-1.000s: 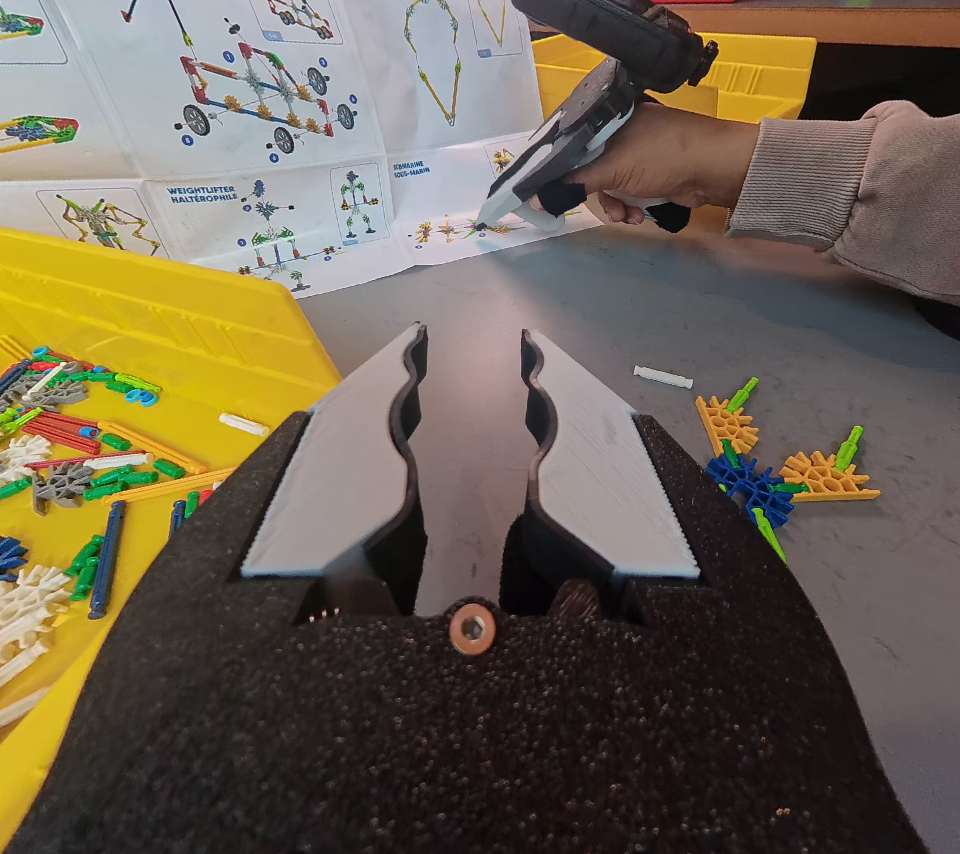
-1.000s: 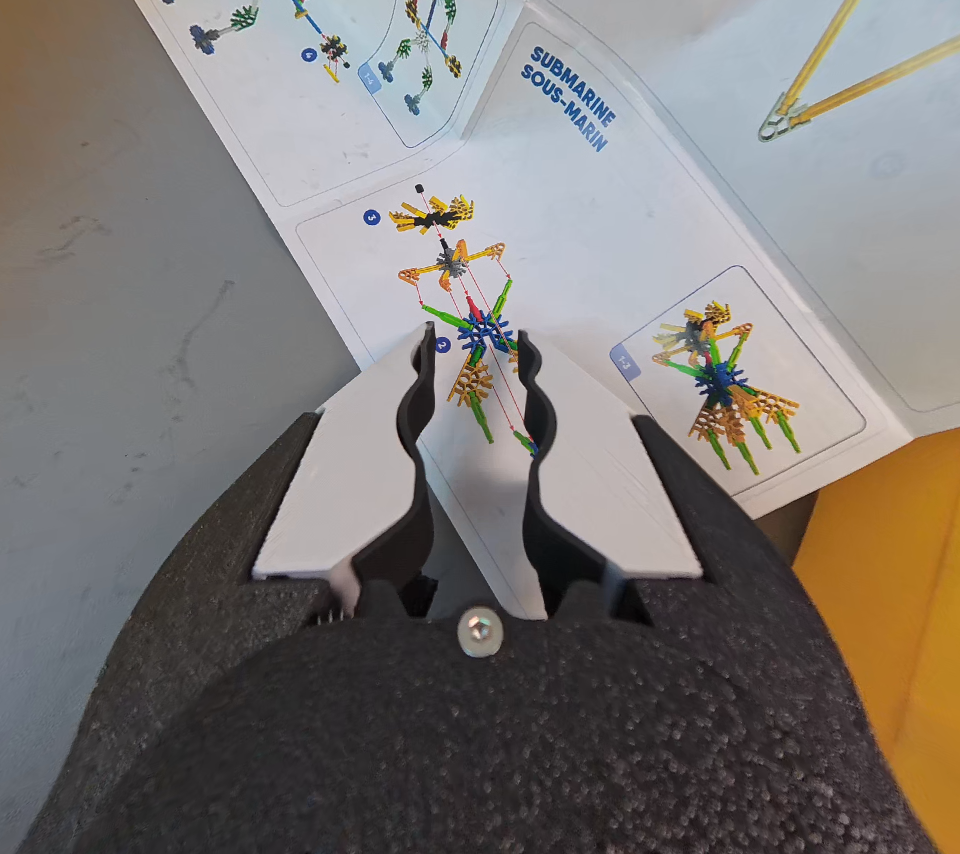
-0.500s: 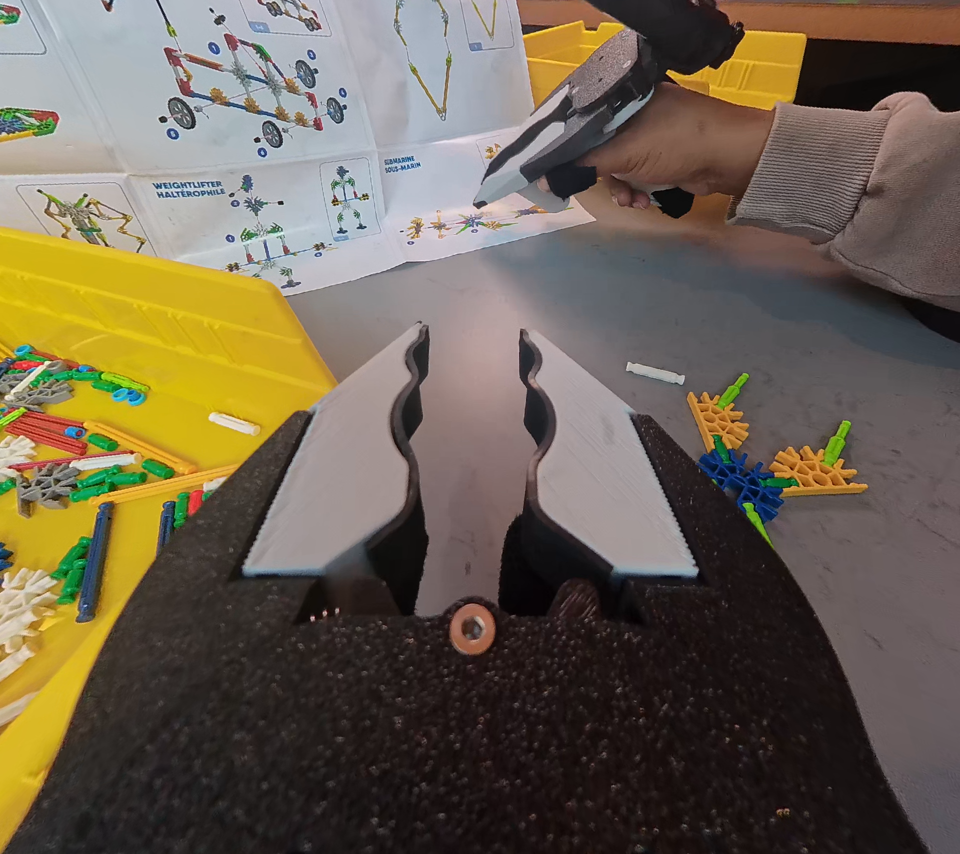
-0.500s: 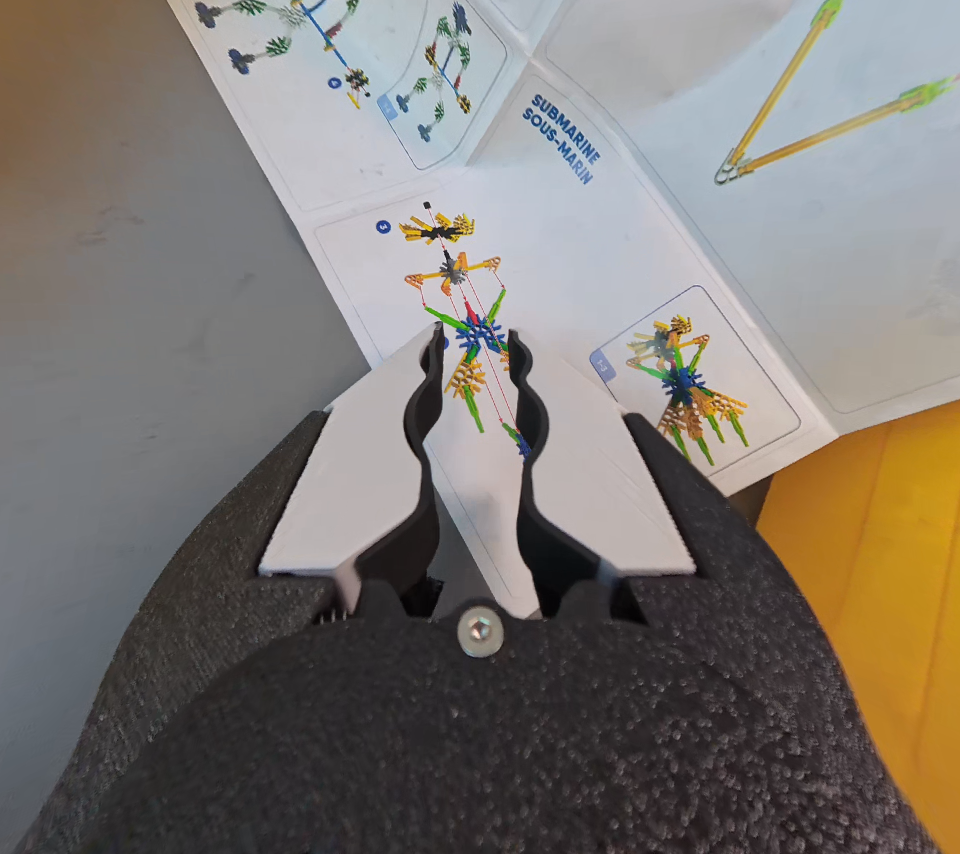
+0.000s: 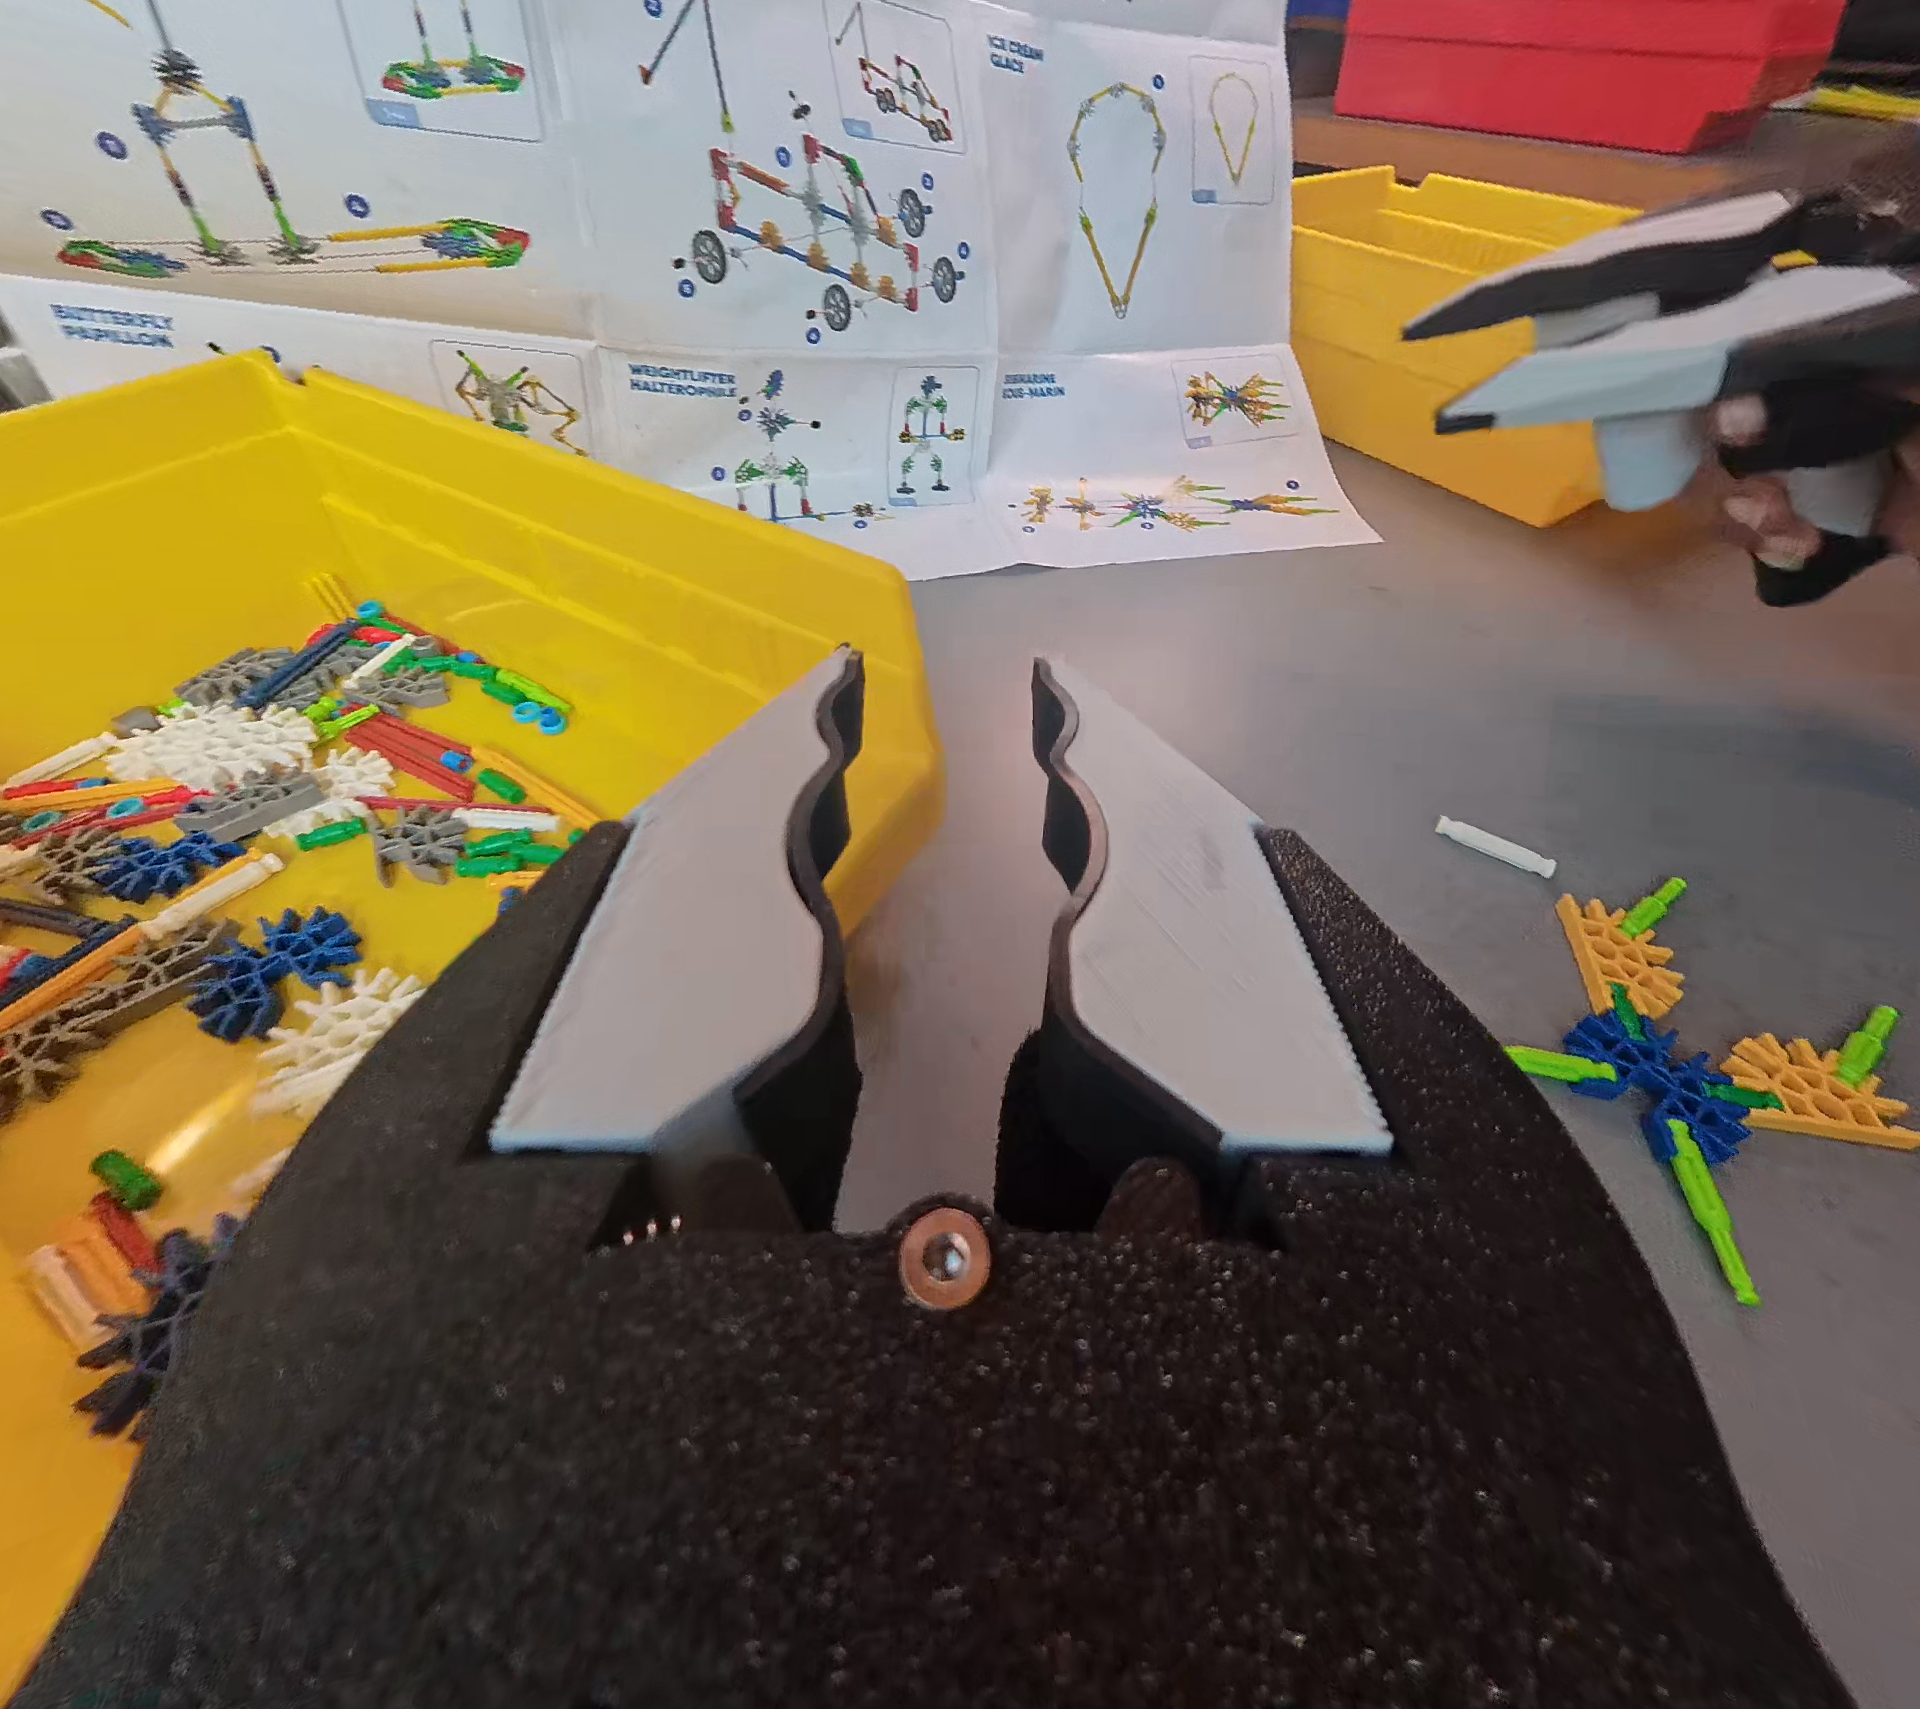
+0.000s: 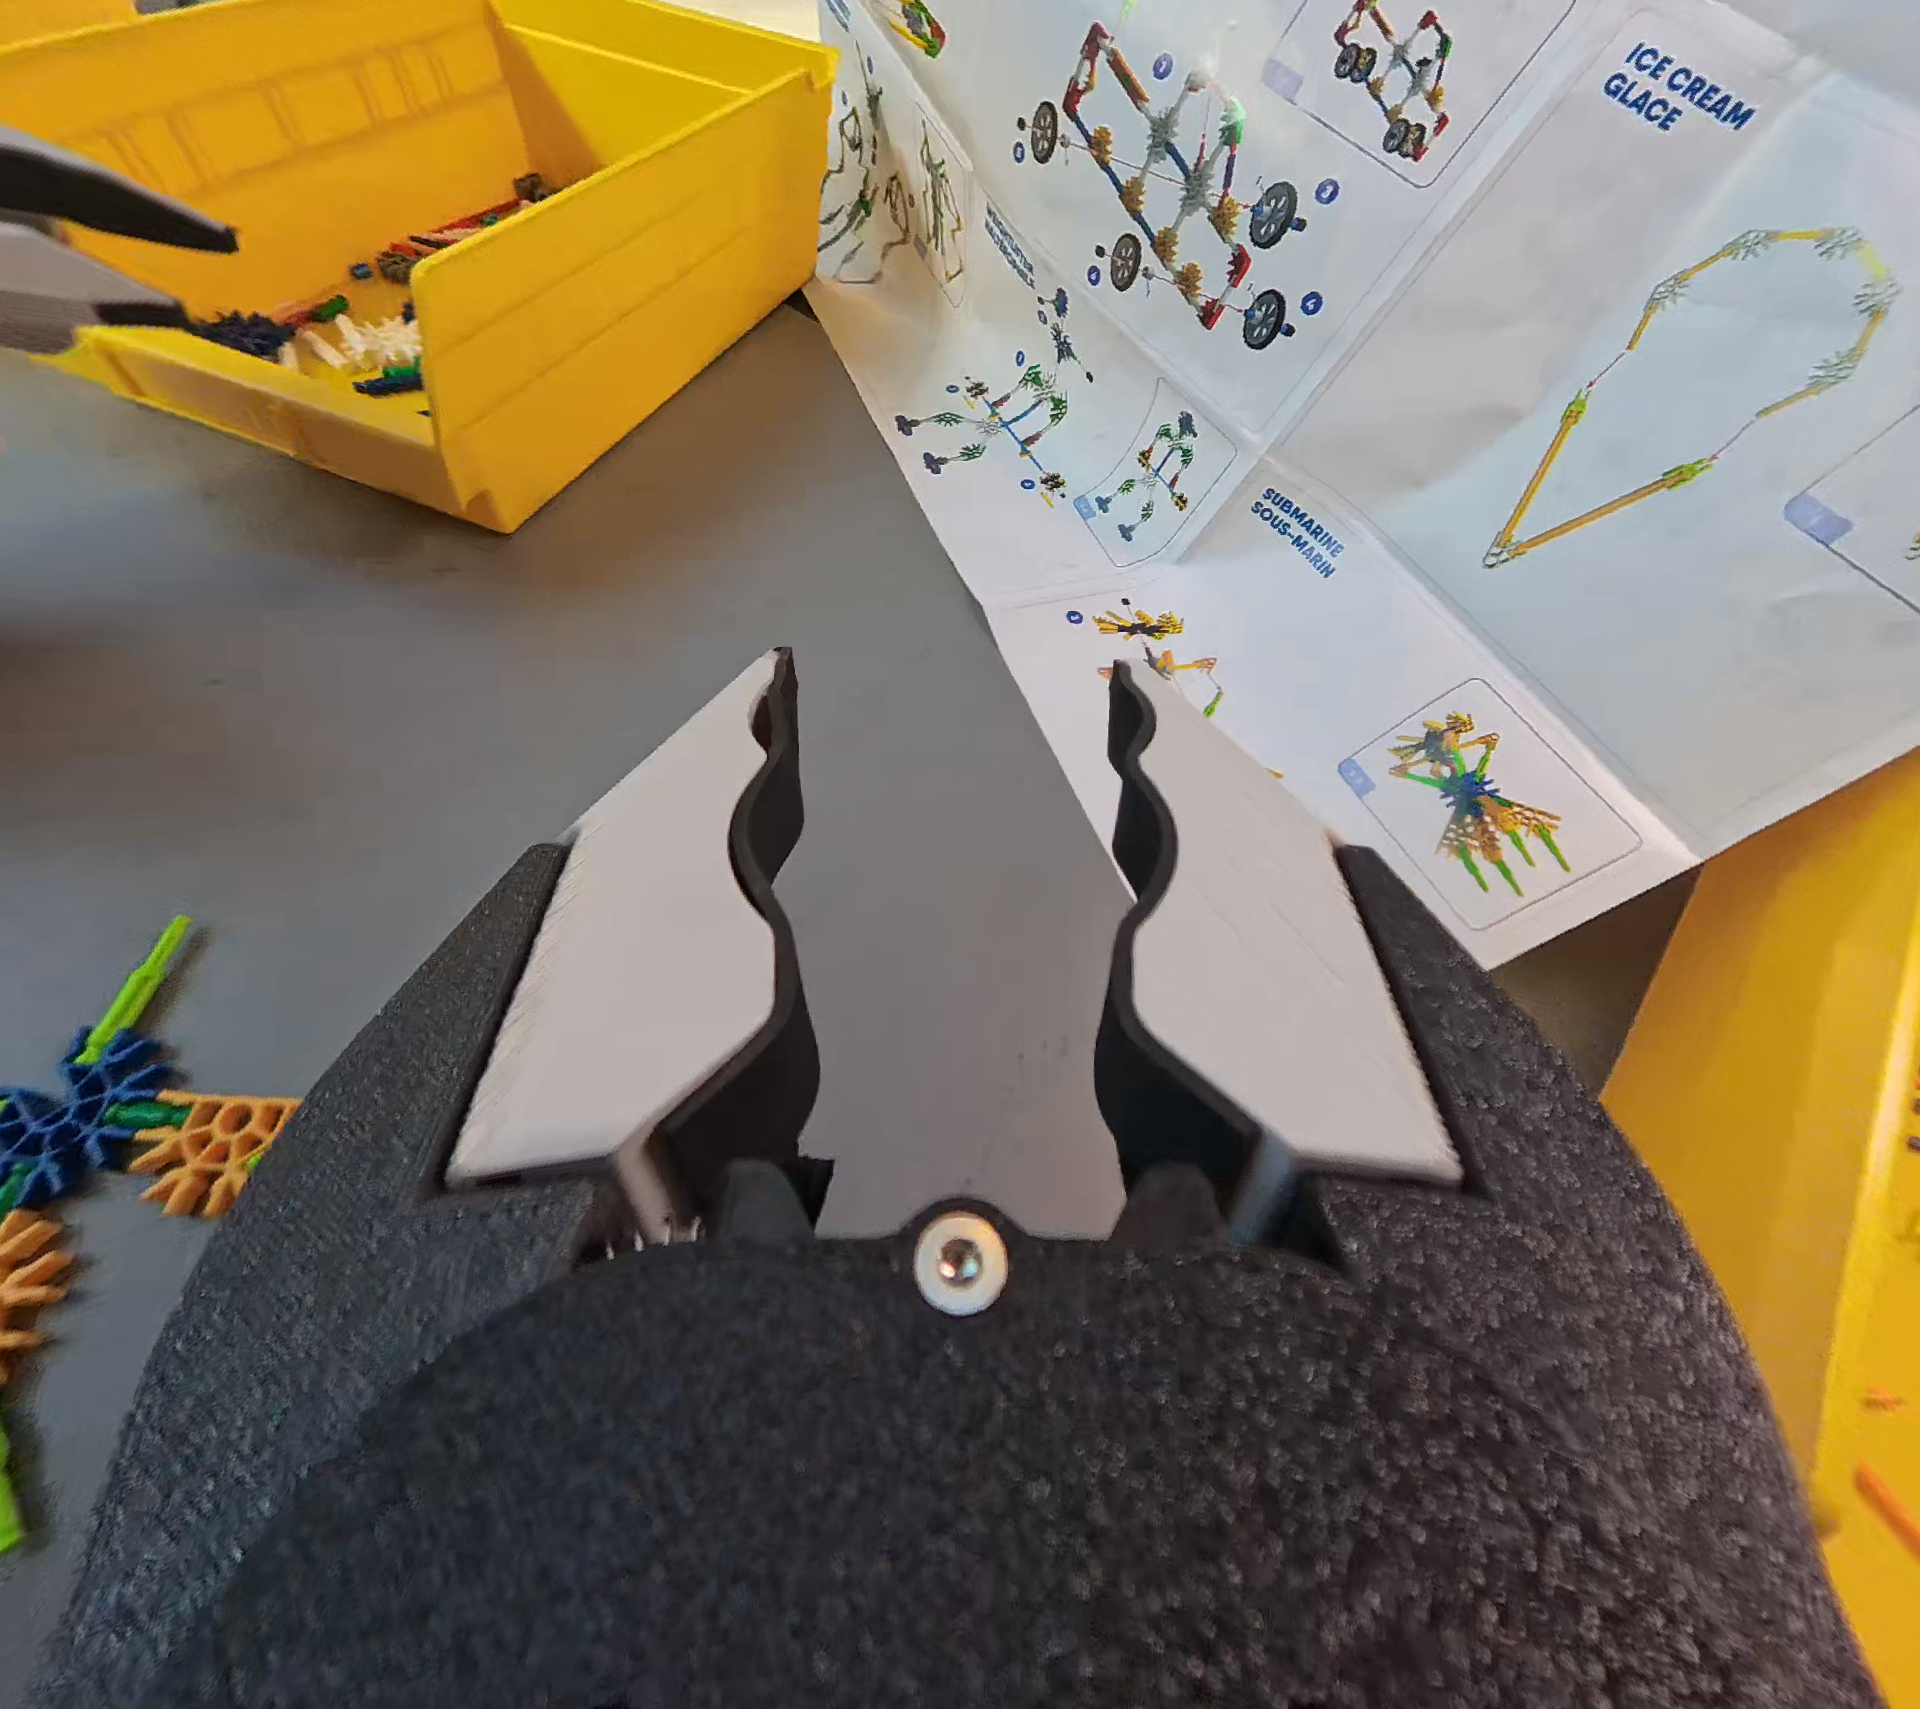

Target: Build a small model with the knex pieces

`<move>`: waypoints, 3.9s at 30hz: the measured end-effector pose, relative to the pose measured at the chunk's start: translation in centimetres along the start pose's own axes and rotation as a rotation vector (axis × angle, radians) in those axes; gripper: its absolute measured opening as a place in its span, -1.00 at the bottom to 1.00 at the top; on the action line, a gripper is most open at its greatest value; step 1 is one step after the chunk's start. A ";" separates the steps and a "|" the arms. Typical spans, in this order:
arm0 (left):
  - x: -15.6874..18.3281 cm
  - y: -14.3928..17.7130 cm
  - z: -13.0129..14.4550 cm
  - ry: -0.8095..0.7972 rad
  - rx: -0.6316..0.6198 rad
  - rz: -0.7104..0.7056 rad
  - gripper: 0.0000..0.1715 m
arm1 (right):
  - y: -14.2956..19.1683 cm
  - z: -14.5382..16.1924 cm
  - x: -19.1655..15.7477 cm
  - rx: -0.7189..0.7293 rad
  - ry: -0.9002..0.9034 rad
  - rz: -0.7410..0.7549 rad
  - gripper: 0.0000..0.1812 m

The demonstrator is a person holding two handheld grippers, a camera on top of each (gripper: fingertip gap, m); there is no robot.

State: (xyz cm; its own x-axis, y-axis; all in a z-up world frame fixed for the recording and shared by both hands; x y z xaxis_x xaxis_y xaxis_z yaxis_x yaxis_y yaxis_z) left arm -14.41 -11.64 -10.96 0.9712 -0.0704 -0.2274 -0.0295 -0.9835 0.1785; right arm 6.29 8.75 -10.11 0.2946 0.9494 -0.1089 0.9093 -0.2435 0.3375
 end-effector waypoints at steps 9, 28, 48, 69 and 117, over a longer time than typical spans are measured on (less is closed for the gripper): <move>-5.0 3.9 -1.3 0.031 0.028 -0.189 -0.50 | 3.7 3.8 -1.8 0.036 0.001 -0.064 -0.31; -18.0 20.6 1.2 -0.013 -0.547 -0.470 -0.51 | 3.5 4.6 -1.0 0.012 -0.029 -0.058 -0.32; -25.1 19.4 12.1 0.139 -1.137 -0.018 -0.51 | 3.2 5.0 -2.1 0.005 0.063 -0.034 -0.41; -30.8 20.7 7.3 0.024 -0.965 -0.286 -0.73 | 2.3 5.8 -2.3 -0.044 0.177 0.011 -0.44; -16.4 -5.6 8.3 -0.667 -1.328 0.711 -0.67 | 2.9 5.6 -2.6 -0.033 0.116 -0.129 -0.44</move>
State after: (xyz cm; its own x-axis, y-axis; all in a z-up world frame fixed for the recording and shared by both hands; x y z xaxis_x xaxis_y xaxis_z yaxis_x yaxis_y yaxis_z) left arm -32.14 -6.34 -16.16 0.5751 -0.8175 -0.0304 0.1548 0.0722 0.9853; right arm 9.80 4.45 -14.03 0.1382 0.9894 -0.0452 0.9265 -0.1130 0.3588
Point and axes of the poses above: each gripper's, where its closed fingertips meet, y back along the fingers, z out of its underside, x = y × z across the jaws, the point moved 6 cm from there along y, back along the fingers, and after that the axes turned 14 degrees about -y, right-handed, at the moved point
